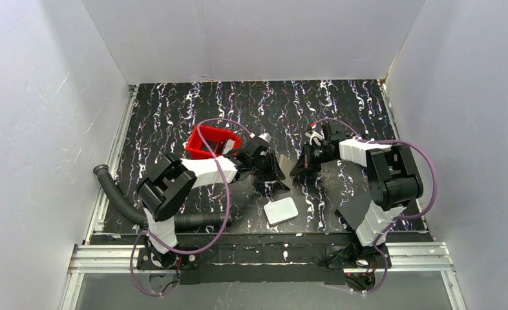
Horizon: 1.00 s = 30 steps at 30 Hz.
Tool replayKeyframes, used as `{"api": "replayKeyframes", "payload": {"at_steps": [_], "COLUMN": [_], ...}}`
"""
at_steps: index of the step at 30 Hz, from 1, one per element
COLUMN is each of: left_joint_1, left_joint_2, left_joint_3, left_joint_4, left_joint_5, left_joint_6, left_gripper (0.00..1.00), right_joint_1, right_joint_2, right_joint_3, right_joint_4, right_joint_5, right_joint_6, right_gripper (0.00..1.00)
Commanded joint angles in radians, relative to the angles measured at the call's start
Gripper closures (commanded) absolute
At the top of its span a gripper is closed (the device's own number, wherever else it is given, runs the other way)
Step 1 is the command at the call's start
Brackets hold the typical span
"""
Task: Put the credit cards into the card holder
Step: Close the card holder at the center of the board.
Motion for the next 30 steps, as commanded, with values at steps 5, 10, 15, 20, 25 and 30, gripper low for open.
{"api": "replayKeyframes", "payload": {"at_steps": [5, 10, 15, 20, 25, 30], "left_joint_1": [-0.006, -0.007, -0.005, 0.006, 0.017, 0.034], "left_joint_2": [0.022, 0.032, 0.038, 0.031, 0.04, 0.043], "left_joint_3": [0.001, 0.008, 0.008, -0.001, -0.012, -0.024], "left_joint_4": [-0.009, 0.001, 0.007, 0.009, 0.021, 0.035], "left_joint_5": [0.04, 0.058, 0.07, 0.07, 0.084, 0.103], "left_joint_6": [0.005, 0.007, 0.0, 0.0, -0.016, -0.032], "left_gripper": [1.0, 1.0, 1.0, 1.0, 1.0, 1.0], "right_joint_1": [0.075, 0.132, 0.185, 0.198, 0.24, 0.286], "right_joint_2": [0.016, 0.045, 0.07, 0.107, 0.103, 0.09], "right_joint_3": [0.132, 0.234, 0.3, 0.287, 0.285, 0.258], "right_joint_4": [-0.083, -0.222, -0.289, -0.316, -0.309, -0.304], "right_joint_5": [0.073, 0.16, 0.22, 0.252, 0.248, 0.283], "right_joint_6": [-0.033, -0.067, -0.059, -0.066, -0.059, -0.094], "right_gripper": [0.99, 0.99, 0.99, 0.99, 0.99, 0.99]}}
